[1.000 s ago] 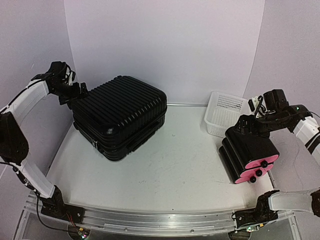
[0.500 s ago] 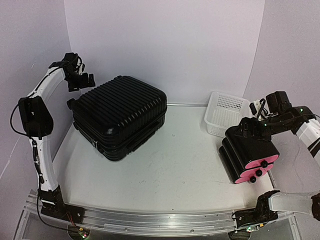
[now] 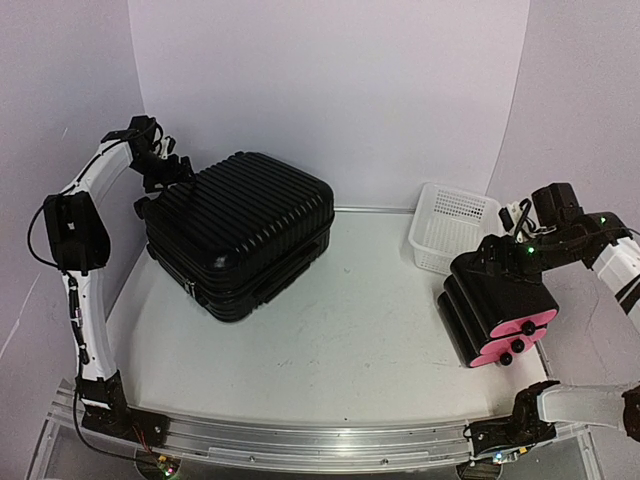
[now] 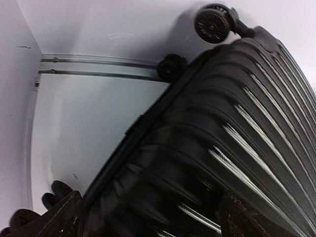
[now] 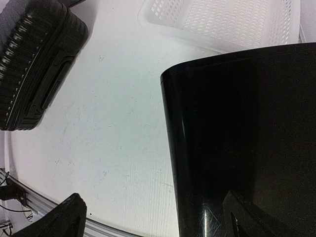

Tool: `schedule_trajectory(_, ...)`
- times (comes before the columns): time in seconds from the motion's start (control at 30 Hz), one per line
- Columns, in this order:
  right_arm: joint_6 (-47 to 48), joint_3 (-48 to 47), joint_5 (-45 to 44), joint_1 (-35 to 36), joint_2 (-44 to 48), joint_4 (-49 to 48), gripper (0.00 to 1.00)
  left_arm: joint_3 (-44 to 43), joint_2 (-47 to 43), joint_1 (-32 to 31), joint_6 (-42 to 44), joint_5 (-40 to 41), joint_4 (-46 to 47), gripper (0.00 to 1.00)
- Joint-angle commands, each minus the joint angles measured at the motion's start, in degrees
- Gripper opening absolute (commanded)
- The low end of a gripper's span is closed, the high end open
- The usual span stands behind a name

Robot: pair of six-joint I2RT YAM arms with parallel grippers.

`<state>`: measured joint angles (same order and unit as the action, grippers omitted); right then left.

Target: Open, take out, and arrange the luggage

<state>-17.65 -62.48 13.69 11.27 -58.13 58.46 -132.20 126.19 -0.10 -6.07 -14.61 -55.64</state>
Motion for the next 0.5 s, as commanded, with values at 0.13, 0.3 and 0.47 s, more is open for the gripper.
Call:
schedule_trajectory(0.13,-1.1,0.5,2.7,-0.3,-0.7,-2.7,0.98,13.0,-5.9,-3.1,0.1,-4.7,-4.6,0.92)
schedule_trajectory(0.3,-1.1,0.8,3.5,-0.3,-1.8,-3.4,0.98,18.9,-8.7,-5.4,-0.7,-7.0,-4.6,0.89)
schedule_trajectory(0.47,-1.9,1.9,5.7,0.1,-3.7,-5.8,0.98,25.4,-13.2,-8.9,-1.8,-8.7,-4.0,0.88)
